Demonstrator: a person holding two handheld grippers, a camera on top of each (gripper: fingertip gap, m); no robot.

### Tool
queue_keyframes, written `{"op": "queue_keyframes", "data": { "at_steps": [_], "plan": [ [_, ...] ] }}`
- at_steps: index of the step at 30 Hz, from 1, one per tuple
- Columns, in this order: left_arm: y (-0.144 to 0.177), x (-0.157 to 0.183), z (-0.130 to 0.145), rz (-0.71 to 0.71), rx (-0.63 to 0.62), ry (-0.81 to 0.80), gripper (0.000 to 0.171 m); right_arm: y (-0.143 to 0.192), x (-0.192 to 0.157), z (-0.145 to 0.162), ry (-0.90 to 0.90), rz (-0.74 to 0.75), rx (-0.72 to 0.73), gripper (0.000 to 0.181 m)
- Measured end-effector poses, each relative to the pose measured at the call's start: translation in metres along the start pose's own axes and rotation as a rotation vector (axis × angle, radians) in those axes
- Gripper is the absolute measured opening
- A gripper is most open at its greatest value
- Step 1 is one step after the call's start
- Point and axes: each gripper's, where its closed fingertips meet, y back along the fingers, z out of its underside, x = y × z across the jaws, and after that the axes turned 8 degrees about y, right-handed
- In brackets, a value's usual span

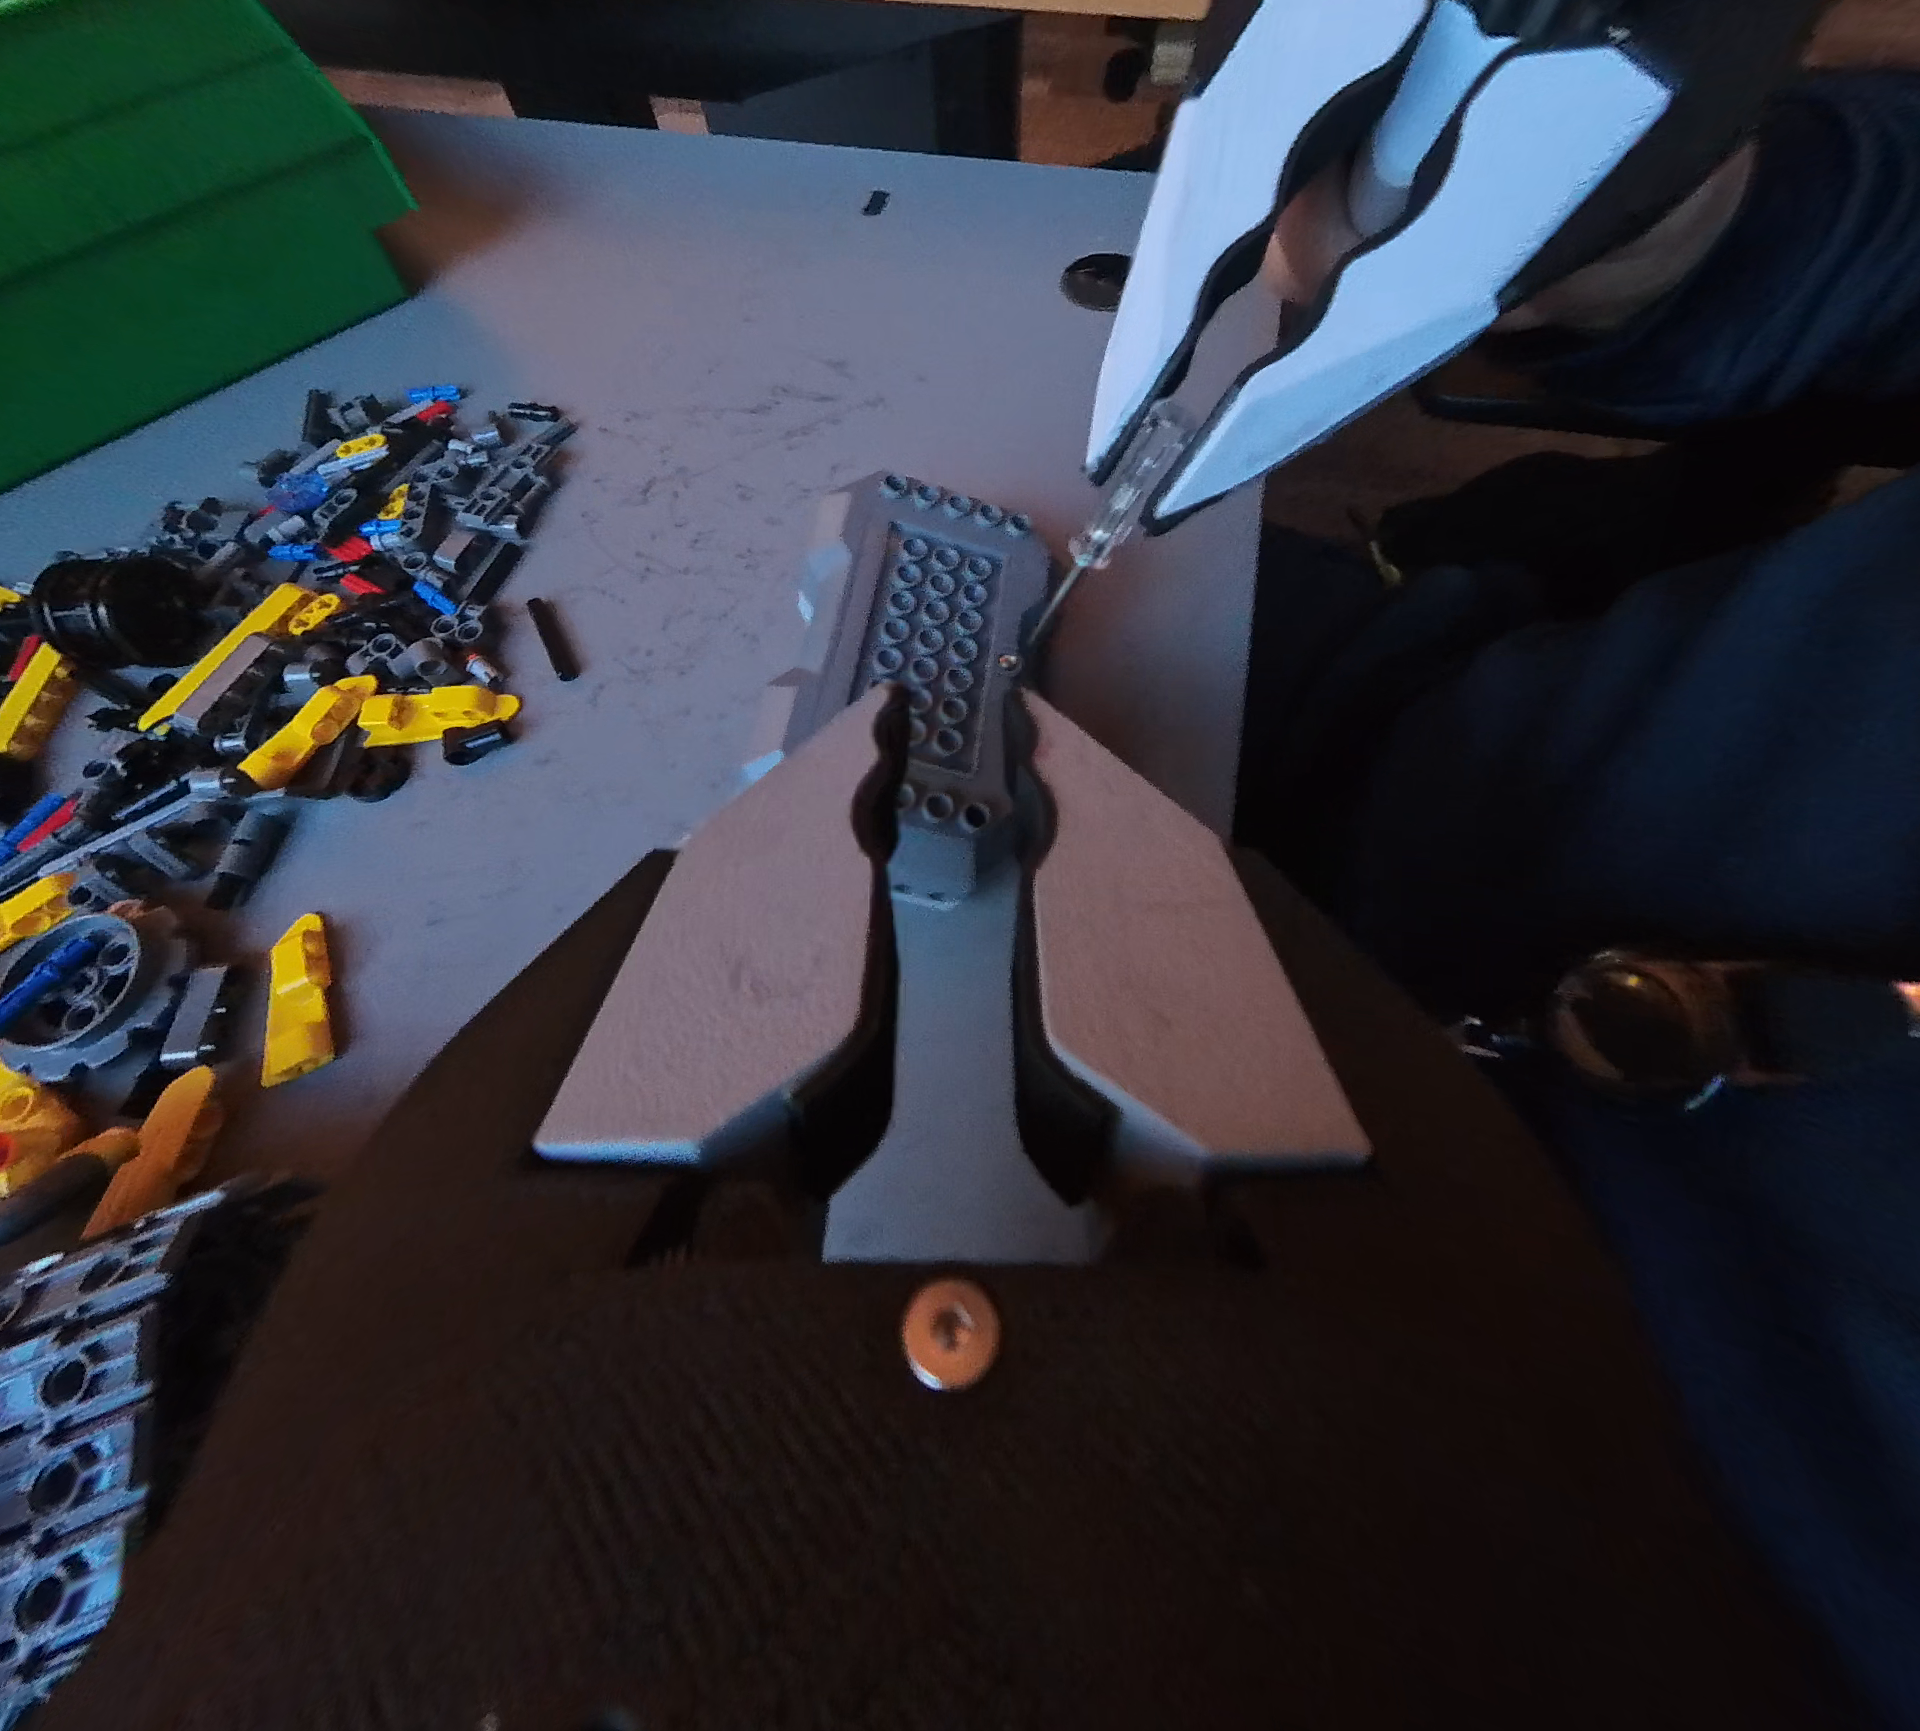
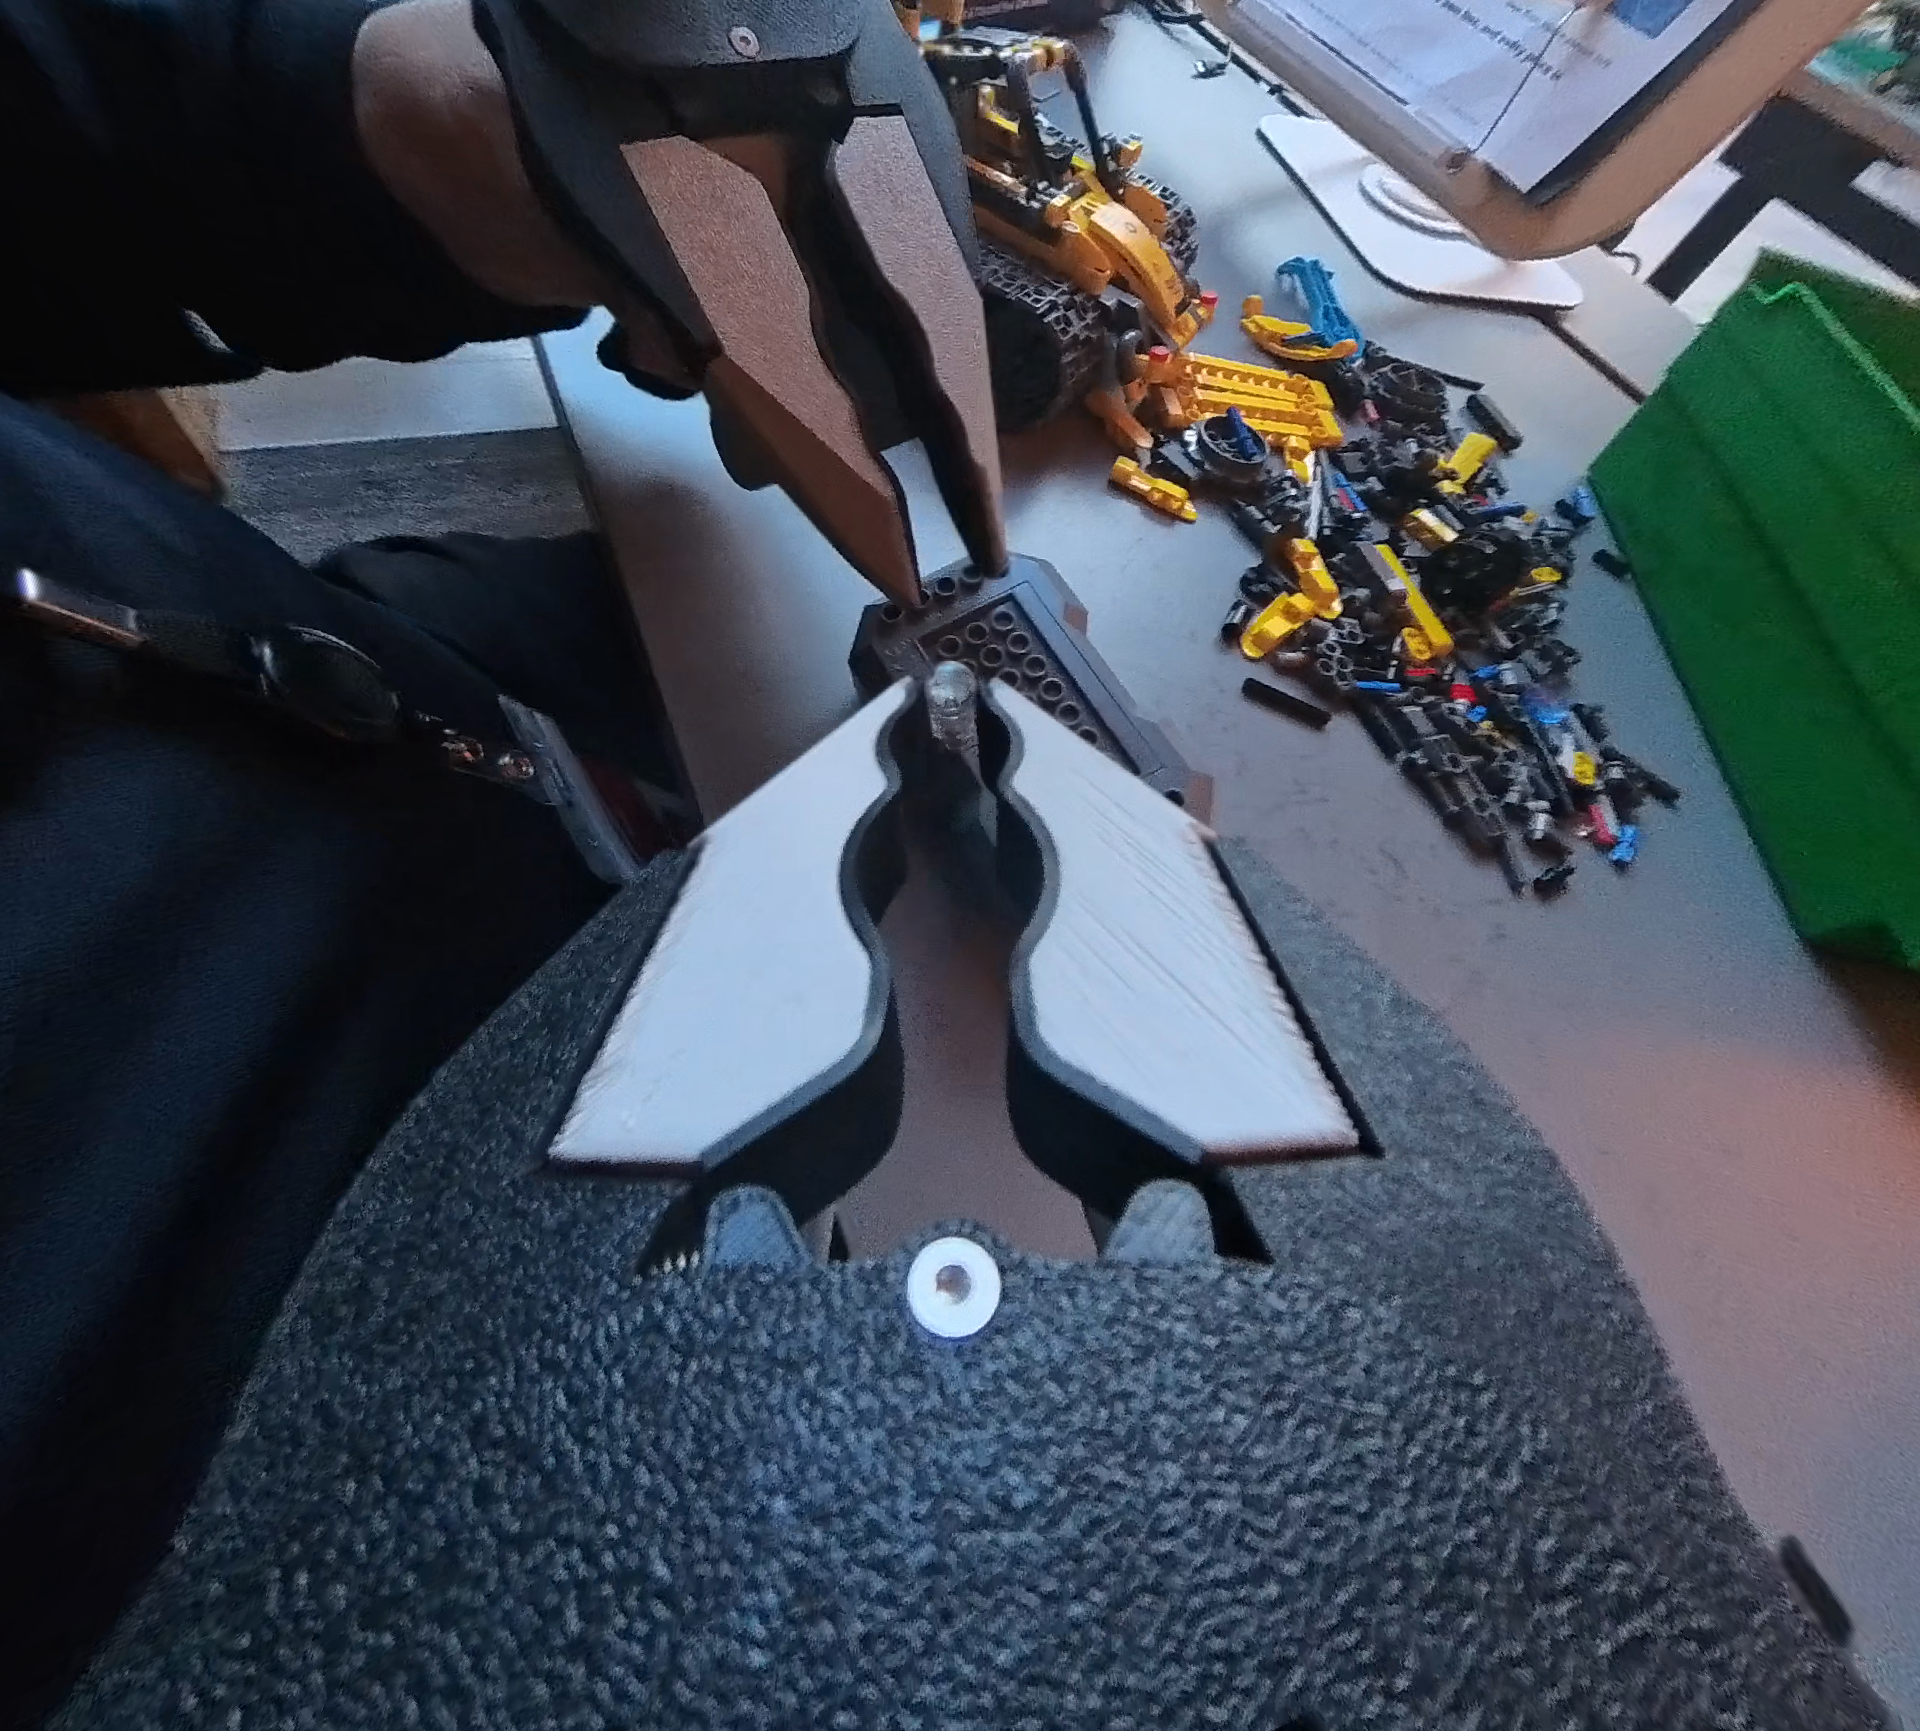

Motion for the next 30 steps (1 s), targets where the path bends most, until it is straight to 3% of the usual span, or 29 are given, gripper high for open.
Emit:
{"op": "queue_keyframes", "data": {
  "at_steps": [5, 15, 30],
  "plan": [
    [0.000, -0.007, 0.004, -0.020, -0.038, -0.009, 0.051, -0.001, 0.003, 0.002, -0.015, 0.006, 0.013, 0.008],
    [-0.008, -0.016, 0.015, -0.029, -0.066, -0.038, 0.079, -0.001, 0.002, -0.003, -0.047, -0.012, 0.040, 0.008],
    [-0.018, -0.019, 0.028, -0.023, -0.111, -0.048, 0.065, -0.004, 0.003, -0.003, -0.068, -0.015, 0.046, 0.008]
  ]
}}
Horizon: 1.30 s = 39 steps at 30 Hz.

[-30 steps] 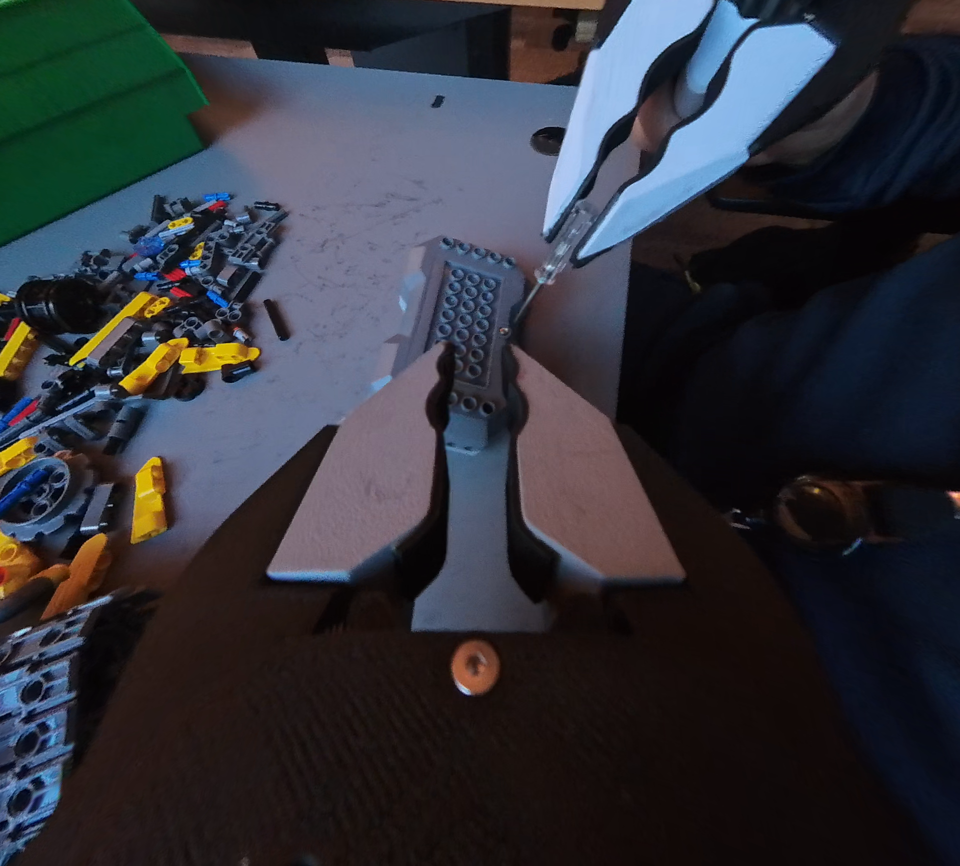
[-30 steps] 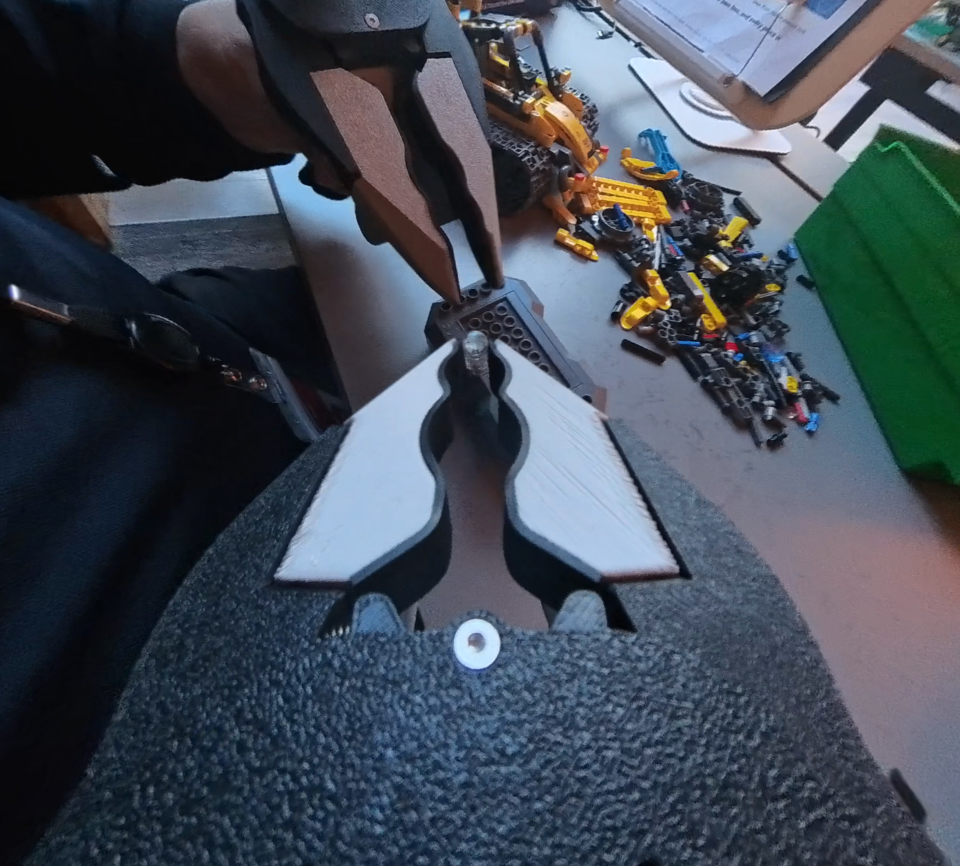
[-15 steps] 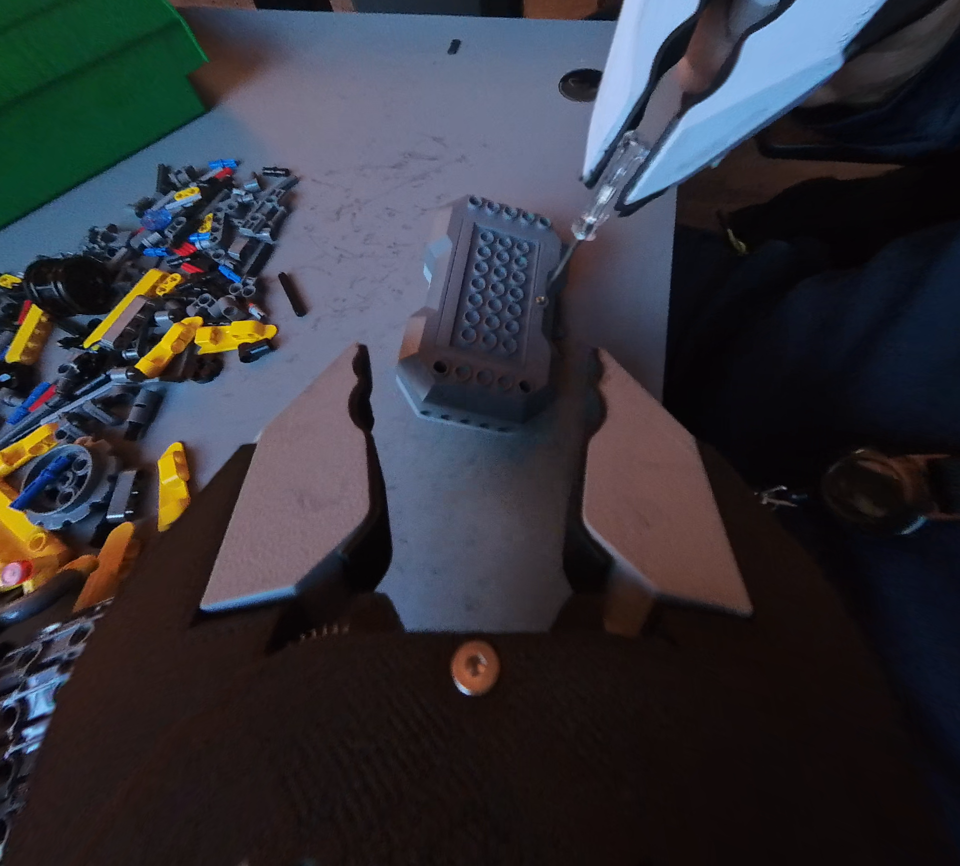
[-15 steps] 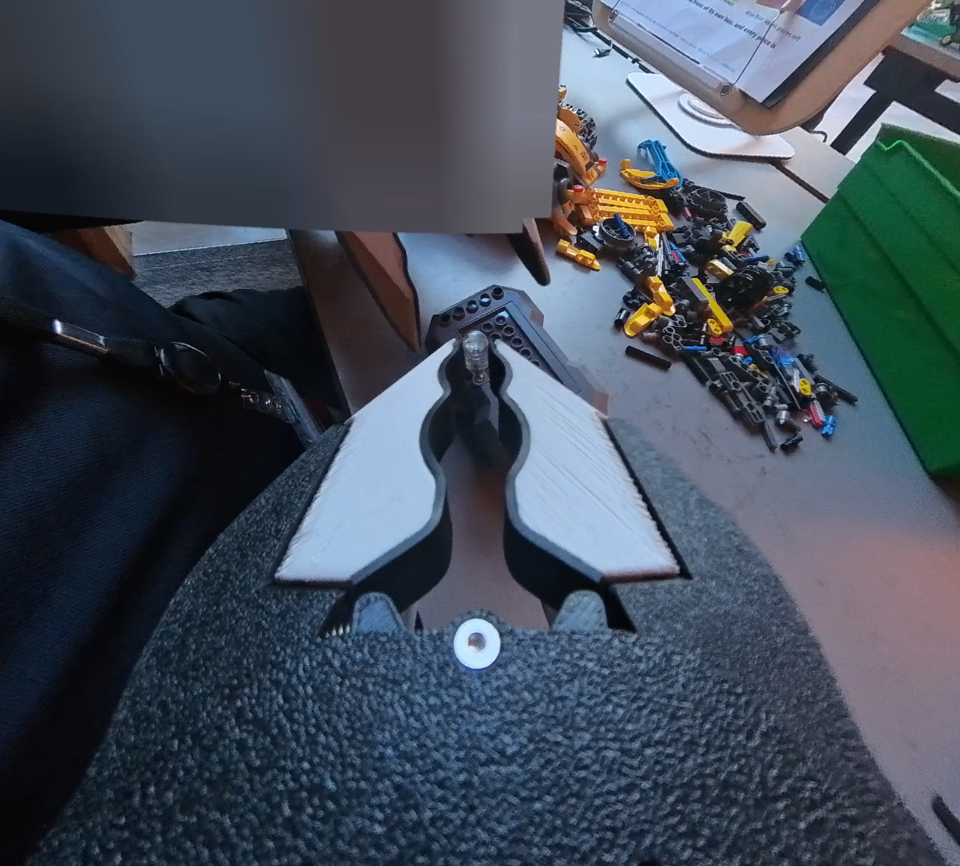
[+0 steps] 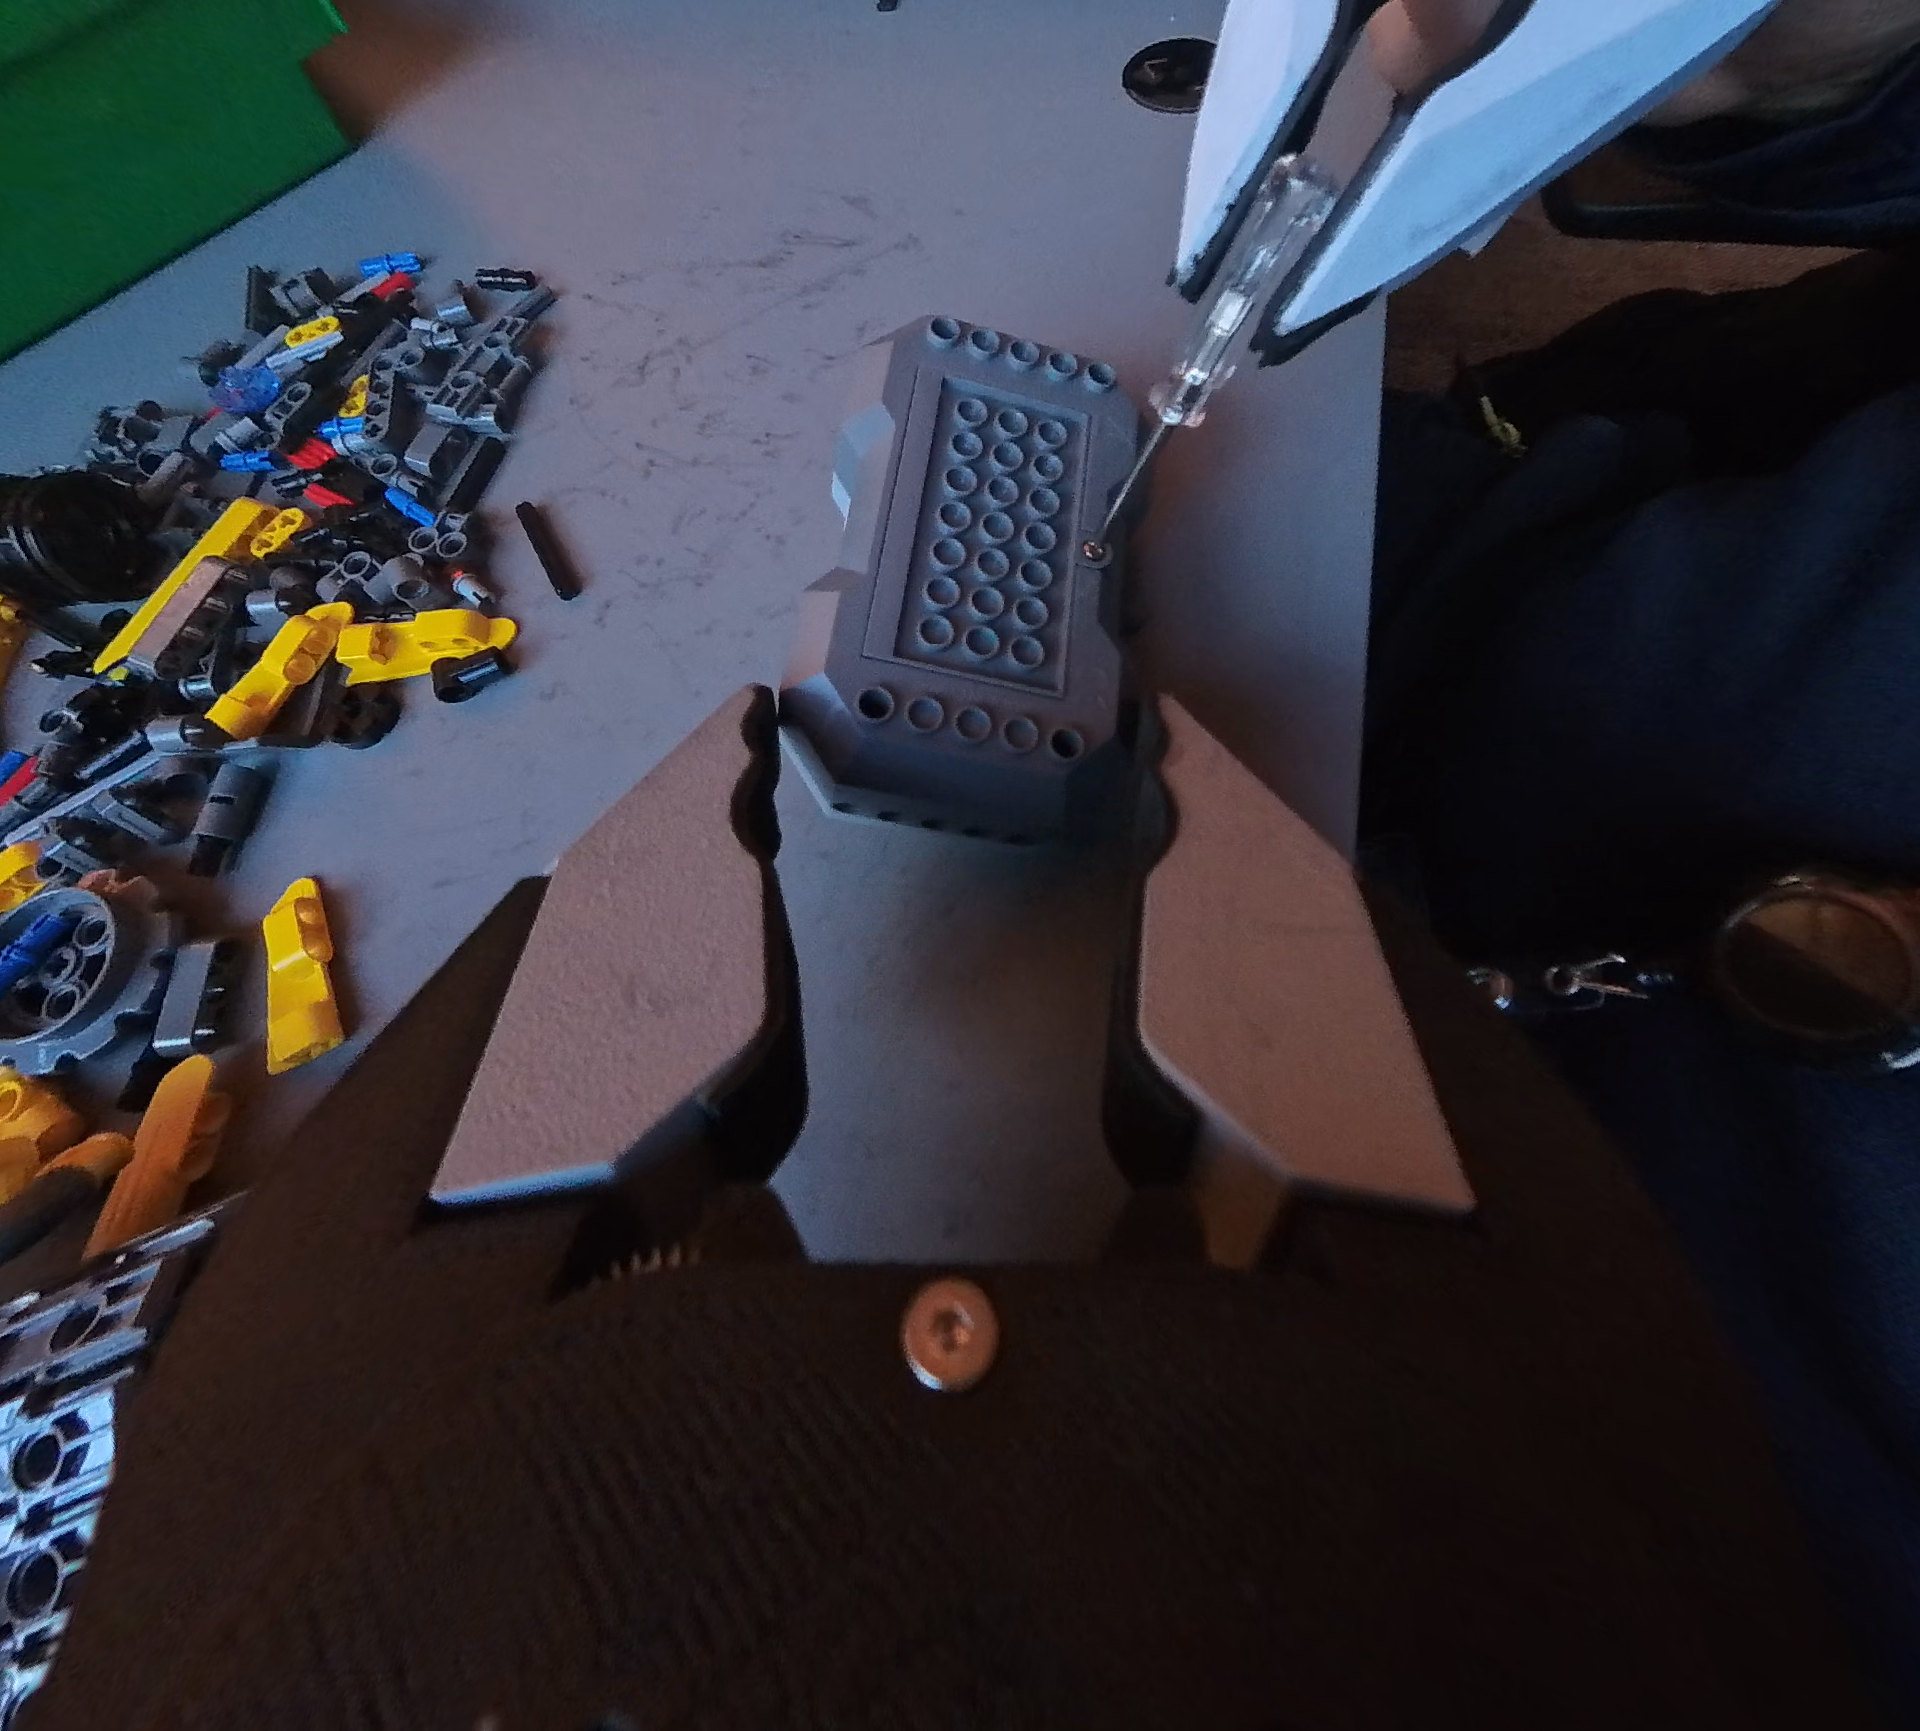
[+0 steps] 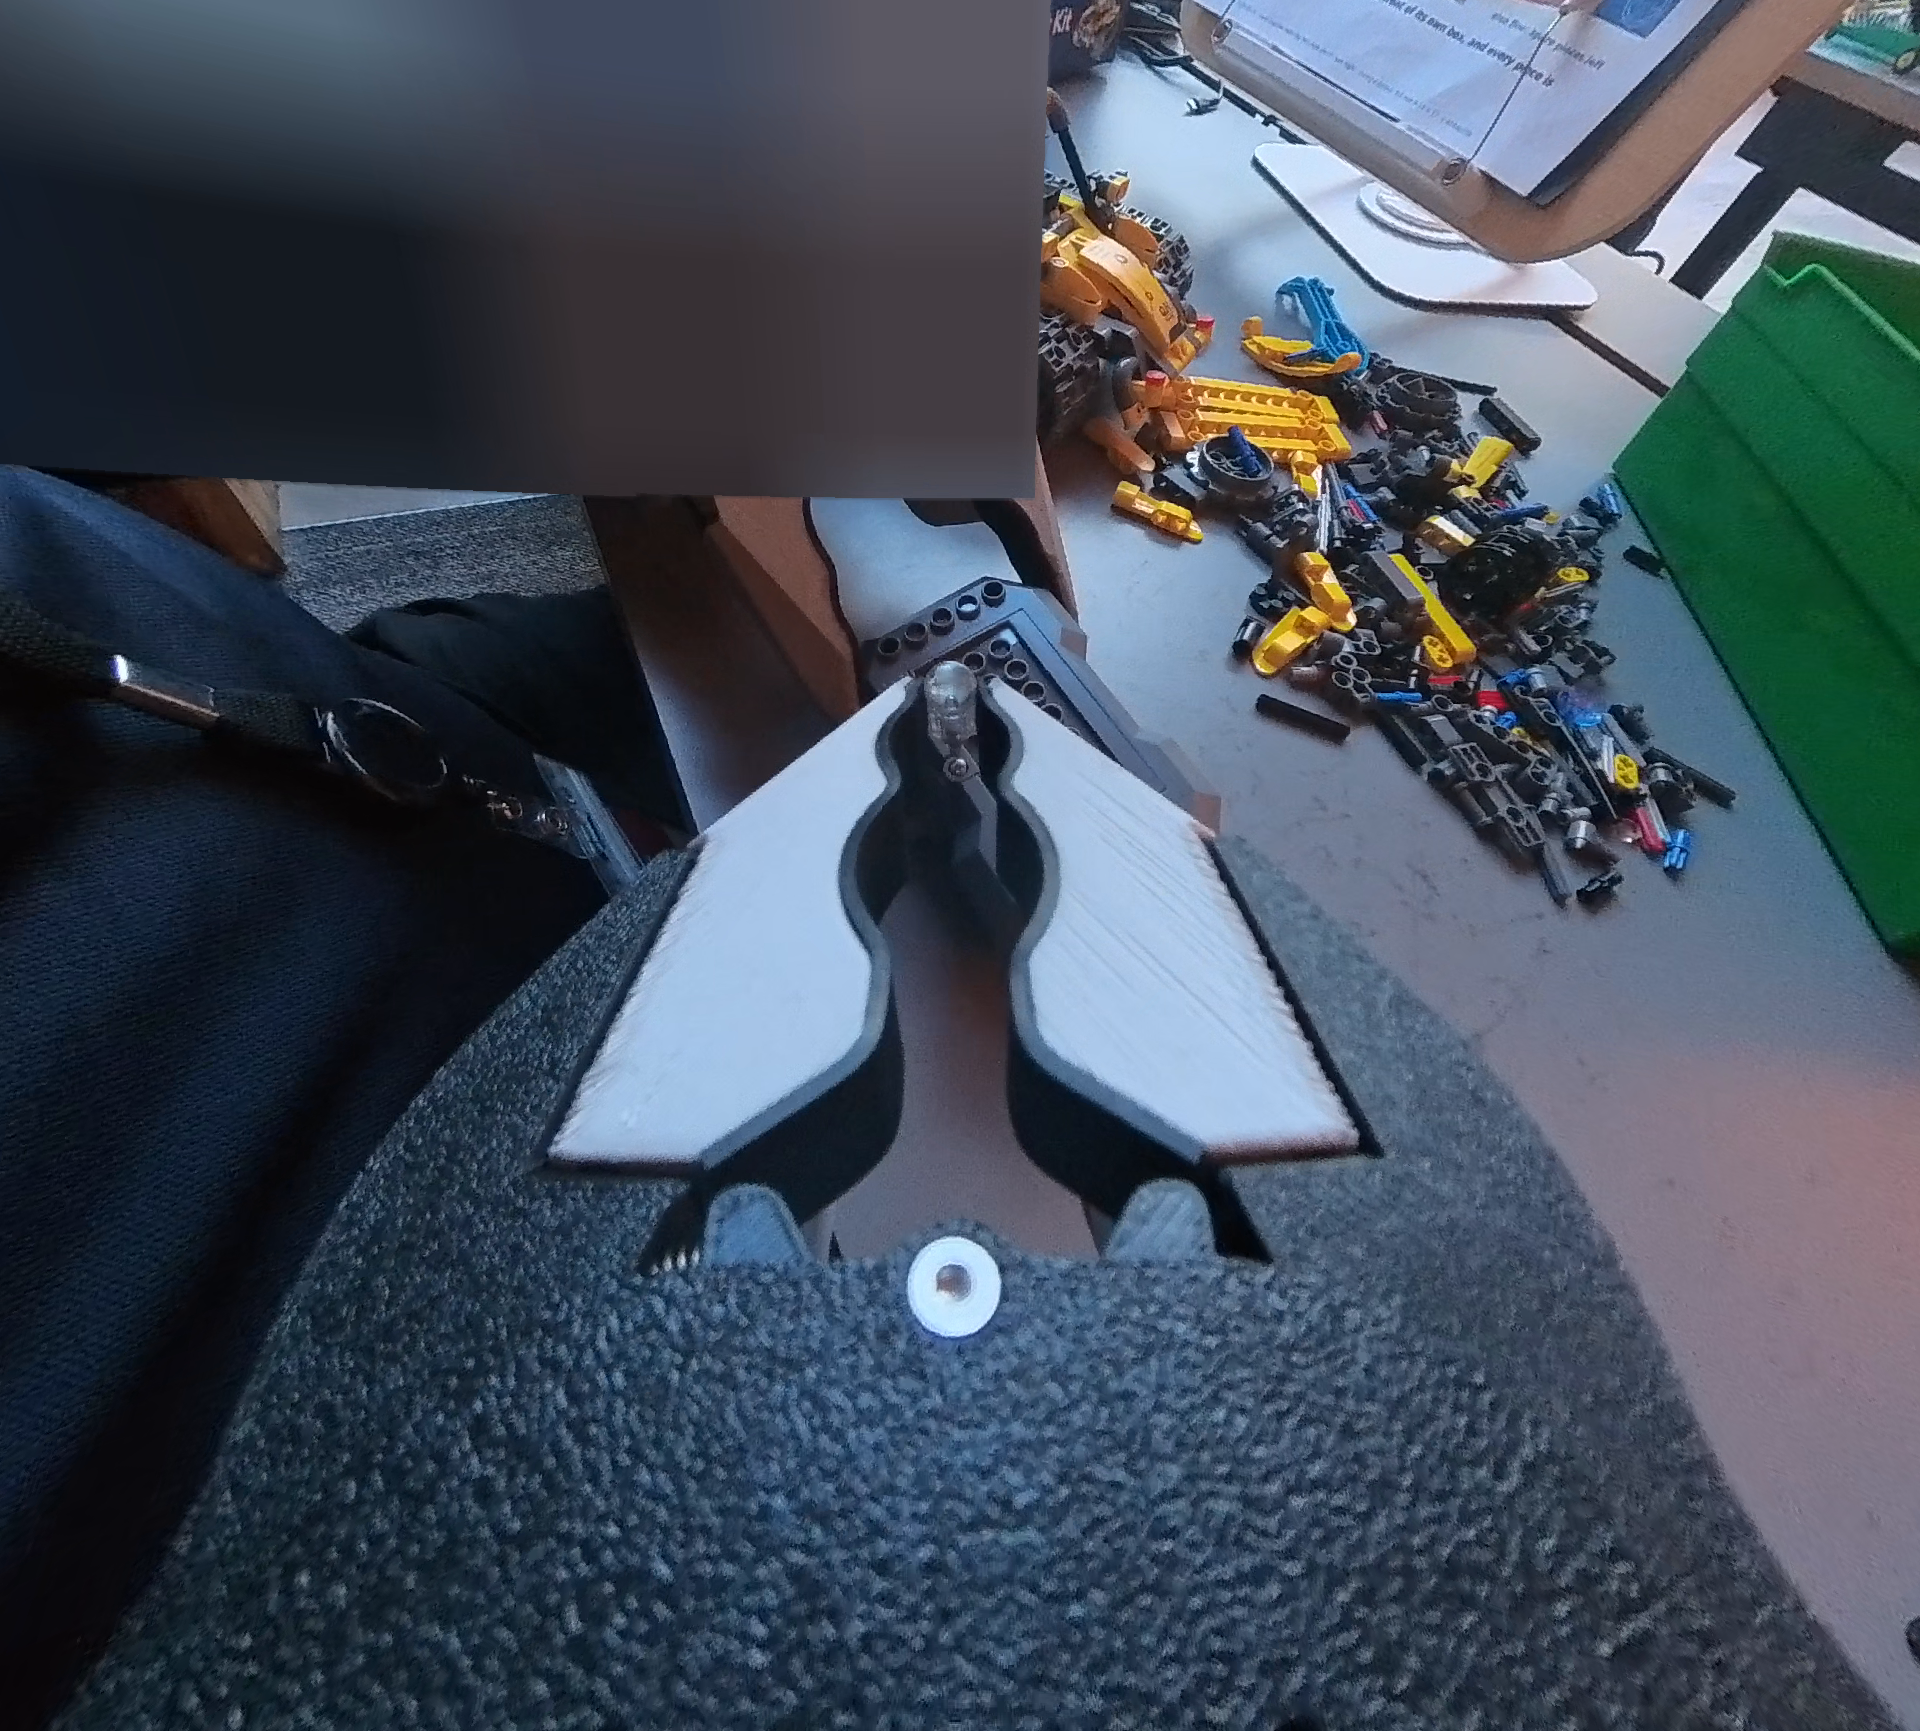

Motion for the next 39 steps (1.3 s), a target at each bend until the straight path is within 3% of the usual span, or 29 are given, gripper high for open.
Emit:
{"op": "queue_keyframes", "data": {
  "at_steps": [22, 31, 39],
  "plan": [
    [-0.0008, 0.0001, -0.0006, -0.003, 0.001, 0.010, 0.065, 0.0004, 0.0000, 0.0042, 0.003, 0.012, -0.012, 0.009],
    [-0.0015, -0.0001, -0.0012, -0.013, 0.001, 0.018, 0.065, -0.0037, -0.0012, 0.0018, 0.109, 0.010, -0.091, 0.009],
    [-0.0022, -0.0008, -0.0018, -0.053, 0.003, 0.060, 0.065, -0.0067, 0.0058, 0.0011, -0.024, 0.127, -0.086, 0.009]
  ]
}}
